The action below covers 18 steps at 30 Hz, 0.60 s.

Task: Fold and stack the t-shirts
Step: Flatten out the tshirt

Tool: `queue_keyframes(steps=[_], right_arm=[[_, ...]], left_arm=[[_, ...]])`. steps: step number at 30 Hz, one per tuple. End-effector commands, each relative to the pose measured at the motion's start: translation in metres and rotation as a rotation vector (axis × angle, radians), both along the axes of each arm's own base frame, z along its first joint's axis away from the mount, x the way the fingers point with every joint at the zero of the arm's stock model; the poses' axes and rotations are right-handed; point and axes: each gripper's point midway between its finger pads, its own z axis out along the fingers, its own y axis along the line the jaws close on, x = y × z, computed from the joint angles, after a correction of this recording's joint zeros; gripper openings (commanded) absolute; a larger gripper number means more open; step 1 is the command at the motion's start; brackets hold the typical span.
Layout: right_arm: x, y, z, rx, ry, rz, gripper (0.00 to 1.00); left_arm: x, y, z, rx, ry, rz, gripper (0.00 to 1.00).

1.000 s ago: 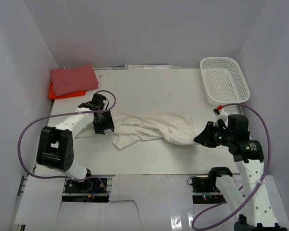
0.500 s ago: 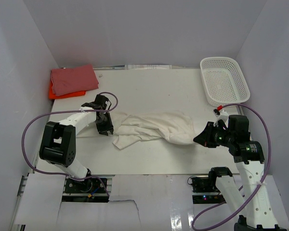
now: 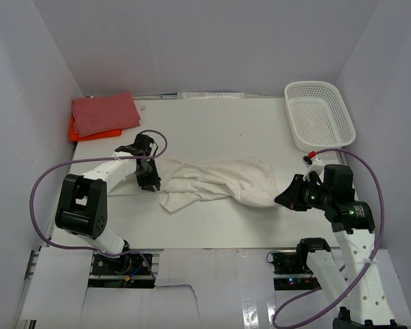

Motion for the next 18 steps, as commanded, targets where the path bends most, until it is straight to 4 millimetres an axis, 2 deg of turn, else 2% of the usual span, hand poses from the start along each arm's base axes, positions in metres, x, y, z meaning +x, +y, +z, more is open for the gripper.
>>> queue_keyframes(steps=[1,6,8,11,14,17,18], right_arm=[[0.003,0.004,0.008,0.014,-0.049,0.03,0.09],[0.003,0.005,0.009,0.017,-0.051,0.034,0.09],[0.003,0.004,0.011,0.016,-0.055,0.031,0.09],[0.002,0.005,0.012,0.017,-0.057,0.034,0.09],[0.002,0.004,0.012,0.016,-0.059,0.035,0.09],[0.001,0.005,0.012,0.019,-0.058,0.04,0.09],[0.002,0.005,0.013,0.02,-0.061,0.04,0.1]], left_arm=[[0.01,-0.002,0.011,-0.003,-0.048,0.001,0.44],[0.008,0.005,0.005,0.037,-0.036,0.011,0.48],[0.01,0.008,0.002,0.061,-0.027,0.017,0.45],[0.011,0.009,-0.003,0.071,-0.007,0.017,0.25],[0.012,0.009,-0.003,0.072,-0.007,0.019,0.19],[0.008,0.008,-0.008,0.069,0.012,0.015,0.22],[0.006,0.008,-0.011,0.069,0.025,0.015,0.27]])
